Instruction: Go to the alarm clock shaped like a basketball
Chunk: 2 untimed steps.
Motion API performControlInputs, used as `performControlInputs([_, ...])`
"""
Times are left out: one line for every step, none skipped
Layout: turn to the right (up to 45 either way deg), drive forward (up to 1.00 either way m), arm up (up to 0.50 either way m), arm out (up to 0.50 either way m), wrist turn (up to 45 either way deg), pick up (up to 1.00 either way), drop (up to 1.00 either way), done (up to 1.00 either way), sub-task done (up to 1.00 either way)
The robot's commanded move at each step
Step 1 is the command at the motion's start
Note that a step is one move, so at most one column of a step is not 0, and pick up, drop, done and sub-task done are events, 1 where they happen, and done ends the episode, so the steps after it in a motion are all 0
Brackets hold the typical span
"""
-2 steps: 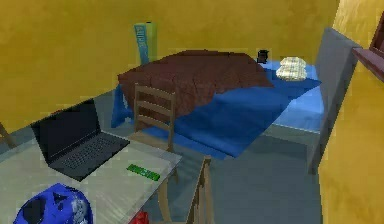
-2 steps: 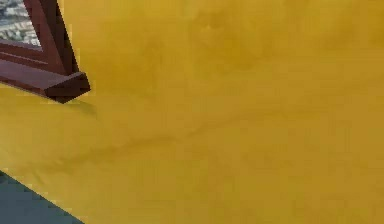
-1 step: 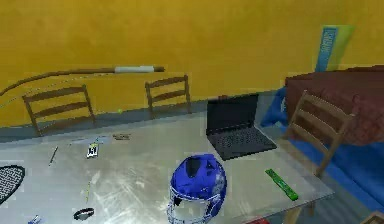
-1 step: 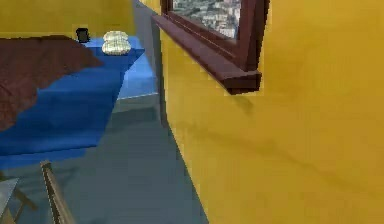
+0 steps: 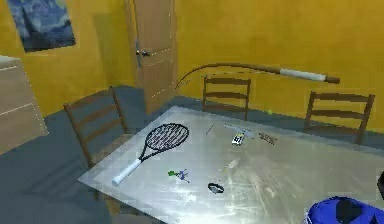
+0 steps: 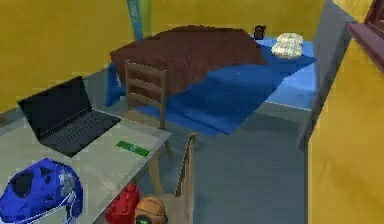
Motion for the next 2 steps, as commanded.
performControlInputs([-45.0,0.00,0.00,0.00,0.0,0.00,0.00,0.00,0.00])
performControlInputs([-42.0,0.00,0.00,0.00,0.0,0.00,0.00,0.00,0.00])
